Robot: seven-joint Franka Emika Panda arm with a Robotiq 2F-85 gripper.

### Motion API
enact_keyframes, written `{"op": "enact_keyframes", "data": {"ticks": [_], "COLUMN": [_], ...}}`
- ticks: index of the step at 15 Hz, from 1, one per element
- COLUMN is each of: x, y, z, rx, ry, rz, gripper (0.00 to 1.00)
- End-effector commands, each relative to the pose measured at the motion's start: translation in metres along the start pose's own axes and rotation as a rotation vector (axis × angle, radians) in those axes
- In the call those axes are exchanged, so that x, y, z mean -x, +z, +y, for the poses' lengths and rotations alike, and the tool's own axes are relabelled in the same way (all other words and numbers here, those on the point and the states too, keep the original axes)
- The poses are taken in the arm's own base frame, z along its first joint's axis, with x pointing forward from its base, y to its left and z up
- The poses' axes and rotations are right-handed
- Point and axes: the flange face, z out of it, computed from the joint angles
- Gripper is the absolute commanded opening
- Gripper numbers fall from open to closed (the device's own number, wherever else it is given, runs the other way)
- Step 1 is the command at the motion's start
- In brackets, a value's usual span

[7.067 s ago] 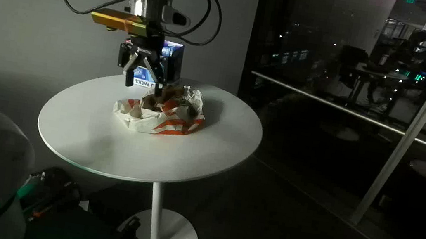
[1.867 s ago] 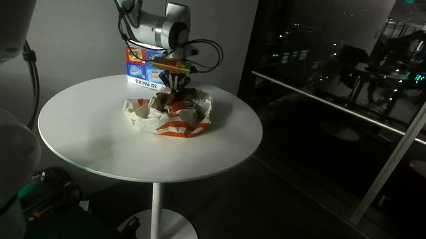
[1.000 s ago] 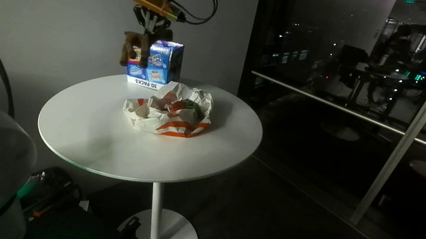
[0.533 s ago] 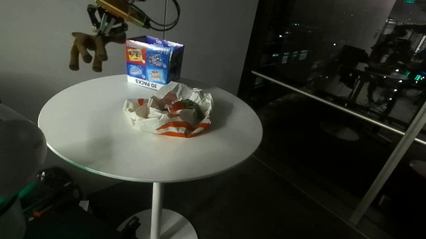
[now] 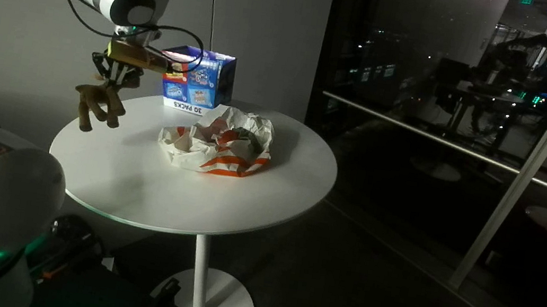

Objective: Remove the items from the plastic bag and put them on the table

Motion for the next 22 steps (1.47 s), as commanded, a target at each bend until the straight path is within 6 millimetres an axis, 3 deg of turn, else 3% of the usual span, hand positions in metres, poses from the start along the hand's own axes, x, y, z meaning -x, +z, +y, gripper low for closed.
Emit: {"op": "enact_keyframes", "data": {"ticks": [1, 3, 4, 5, 7, 11, 12, 13, 15, 18, 22], "x": [-0.002, 0.001, 0.003, 0.005, 0.004, 0.004, 0.004, -0.001, -0.015, -0.027, -0.006], "y": [0.021, 0.024, 0.030, 0.032, 0.032, 0.031, 0.031, 0.026, -0.001, -0.059, -0.113], "z": [0.011, 0.011, 0.014, 0.015, 0.015, 0.014, 0.014, 0.014, 0.019, 0.047, 0.115], "rx": [0.107, 0.075, 0.072, 0.068, 0.069, 0.069, 0.069, 0.086, 0.157, 0.290, 0.460], "ry": [-0.072, -0.040, -0.037, -0.034, -0.034, -0.035, -0.035, -0.050, -0.048, 0.000, 0.124], "rz": [0.010, -0.007, -0.014, -0.018, -0.017, -0.016, -0.016, -0.003, 0.054, 0.170, 0.255], "gripper": [0.31, 0.39, 0.21, 0.30, 0.39, 0.39, 0.64, 0.66, 0.78, 1.00, 1.00]}}
